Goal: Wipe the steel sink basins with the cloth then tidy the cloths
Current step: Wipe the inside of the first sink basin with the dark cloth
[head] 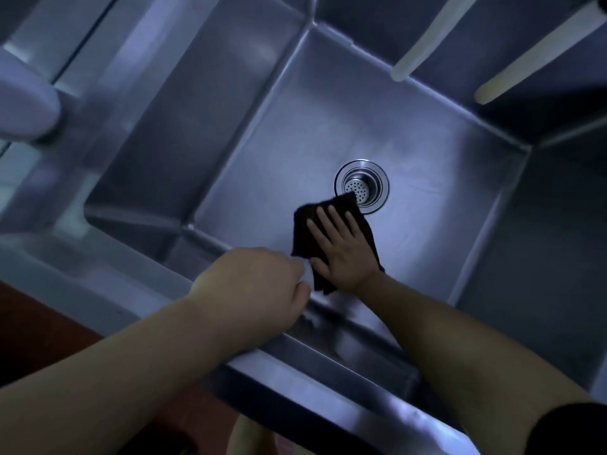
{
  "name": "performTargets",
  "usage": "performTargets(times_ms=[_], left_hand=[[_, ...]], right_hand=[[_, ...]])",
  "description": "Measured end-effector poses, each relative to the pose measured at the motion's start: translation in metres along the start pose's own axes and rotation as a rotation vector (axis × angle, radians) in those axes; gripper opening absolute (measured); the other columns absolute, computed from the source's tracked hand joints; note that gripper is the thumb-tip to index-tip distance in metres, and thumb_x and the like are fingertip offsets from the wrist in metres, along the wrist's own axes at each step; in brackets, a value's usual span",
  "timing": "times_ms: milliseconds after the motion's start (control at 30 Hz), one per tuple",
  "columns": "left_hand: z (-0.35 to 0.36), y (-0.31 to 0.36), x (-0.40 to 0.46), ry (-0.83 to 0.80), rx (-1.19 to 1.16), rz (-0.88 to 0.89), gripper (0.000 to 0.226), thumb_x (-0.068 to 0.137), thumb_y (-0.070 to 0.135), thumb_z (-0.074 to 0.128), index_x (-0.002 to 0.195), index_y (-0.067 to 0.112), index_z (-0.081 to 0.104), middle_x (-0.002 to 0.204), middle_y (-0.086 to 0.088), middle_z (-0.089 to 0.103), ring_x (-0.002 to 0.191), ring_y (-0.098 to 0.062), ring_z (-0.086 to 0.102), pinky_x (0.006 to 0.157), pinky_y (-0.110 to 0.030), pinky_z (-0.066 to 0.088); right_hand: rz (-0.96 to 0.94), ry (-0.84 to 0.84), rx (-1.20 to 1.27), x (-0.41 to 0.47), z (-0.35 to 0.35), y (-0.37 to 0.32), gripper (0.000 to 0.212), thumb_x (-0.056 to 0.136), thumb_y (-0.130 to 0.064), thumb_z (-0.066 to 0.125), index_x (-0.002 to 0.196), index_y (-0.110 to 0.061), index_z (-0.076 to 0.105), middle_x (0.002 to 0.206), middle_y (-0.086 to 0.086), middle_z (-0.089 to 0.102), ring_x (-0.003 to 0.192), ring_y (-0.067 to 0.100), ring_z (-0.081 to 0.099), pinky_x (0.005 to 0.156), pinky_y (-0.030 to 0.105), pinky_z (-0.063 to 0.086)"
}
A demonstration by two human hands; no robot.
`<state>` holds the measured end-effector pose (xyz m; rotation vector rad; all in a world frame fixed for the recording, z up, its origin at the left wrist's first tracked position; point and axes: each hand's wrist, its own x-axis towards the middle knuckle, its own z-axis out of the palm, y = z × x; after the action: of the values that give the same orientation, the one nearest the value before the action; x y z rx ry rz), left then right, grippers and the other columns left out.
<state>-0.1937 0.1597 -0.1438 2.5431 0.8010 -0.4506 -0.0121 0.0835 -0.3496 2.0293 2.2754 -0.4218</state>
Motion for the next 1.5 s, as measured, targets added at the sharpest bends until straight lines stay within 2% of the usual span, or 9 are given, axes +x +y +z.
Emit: performTargets(times_ms=[167,400,567,700,867,1033,1267,1367,1500], left_hand=[[0.005,-0.003,0.000,0.066,0.004,-0.018,0.030,0.092,0.045,0.030,0.080,0.025,0.049,0.075,0.004,0.052,0.071,-0.014,0.049,0.060,-0.030,0.033],[0.001,-0.001,-0.001,0.086,-0.025,-0.028,0.028,0.089,0.041,0.032,0.068,0.024,0.042,0.063,0.004,0.046,0.062,-0.015,0.046,0.055,-0.028,0.031],[0.000,-0.001,0.000,0.055,0.018,-0.032,0.026,0.083,0.038,0.036,0.062,0.024,0.041,0.059,0.002,0.052,0.056,-0.016,0.048,0.049,-0.028,0.028],[-0.005,0.003,-0.002,-0.014,-0.001,-0.069,0.026,0.092,0.039,0.035,0.076,0.021,0.046,0.081,0.001,0.057,0.079,-0.018,0.053,0.062,-0.030,0.029],[-0.007,0.004,0.007,-0.214,-0.023,-0.106,0.031,0.088,0.045,0.034,0.097,0.023,0.054,0.098,0.003,0.060,0.096,-0.017,0.056,0.078,-0.032,0.045],[-0.007,-0.002,0.039,-0.419,0.055,-0.080,0.037,0.086,0.051,0.044,0.112,0.027,0.053,0.115,0.004,0.058,0.109,-0.020,0.055,0.088,-0.032,0.047],[0.026,-0.020,0.135,-0.374,0.324,-0.032,0.052,0.090,0.034,0.049,0.138,0.019,0.035,0.141,-0.010,0.035,0.128,-0.029,0.036,0.098,-0.043,0.034],[0.044,-0.023,0.170,-0.380,0.387,-0.058,0.080,0.090,0.026,0.052,0.151,0.023,0.001,0.158,-0.012,-0.010,0.145,-0.033,-0.004,0.111,-0.058,0.014],[0.065,-0.025,0.202,-0.305,0.421,-0.083,0.095,0.088,0.031,0.057,0.148,0.026,-0.016,0.154,-0.013,-0.027,0.142,-0.037,-0.019,0.107,-0.067,0.007]], right_hand=[[0.079,0.005,-0.039,0.049,-0.011,0.025,0.070,0.090,-0.052,0.033,0.149,-0.017,0.026,0.155,0.014,0.023,0.145,0.031,0.017,0.116,0.051,0.010],[0.253,0.066,-0.026,0.008,-0.008,0.045,0.067,0.091,-0.048,0.032,0.150,-0.017,0.024,0.156,0.015,0.018,0.145,0.034,0.011,0.115,0.056,0.006],[-0.117,0.013,-0.047,-0.068,0.015,0.021,0.065,0.092,-0.052,0.033,0.149,-0.020,0.025,0.155,0.015,0.021,0.144,0.036,0.015,0.112,0.061,0.012],[-0.267,-0.012,-0.111,-0.111,0.022,0.033,0.064,0.090,-0.052,0.040,0.147,-0.024,0.028,0.154,0.011,0.024,0.143,0.033,0.018,0.112,0.058,0.013],[-0.008,-0.018,-0.073,-0.111,0.014,0.056,0.073,0.085,-0.054,0.043,0.148,-0.023,0.022,0.154,0.011,0.023,0.143,0.031,0.015,0.112,0.058,0.013],[0.319,0.027,-0.019,-0.069,0.002,0.082,0.071,0.088,-0.049,0.037,0.149,-0.016,0.022,0.155,0.014,0.022,0.144,0.032,0.013,0.115,0.052,0.008],[0.683,0.113,0.025,0.017,-0.012,0.078,0.069,0.089,-0.045,0.033,0.146,-0.007,0.031,0.150,0.024,0.029,0.141,0.038,0.023,0.115,0.048,0.006],[0.658,0.111,0.001,0.032,-0.010,0.065,0.066,0.091,-0.047,0.032,0.141,-0.005,0.039,0.139,0.027,0.042,0.133,0.042,0.033,0.116,0.049,0.005],[0.456,0.087,-0.043,0.041,-0.010,0.062,0.062,0.094,-0.048,0.027,0.124,-0.003,0.057,0.117,0.019,0.057,0.118,0.035,0.045,0.116,0.047,0.011]])
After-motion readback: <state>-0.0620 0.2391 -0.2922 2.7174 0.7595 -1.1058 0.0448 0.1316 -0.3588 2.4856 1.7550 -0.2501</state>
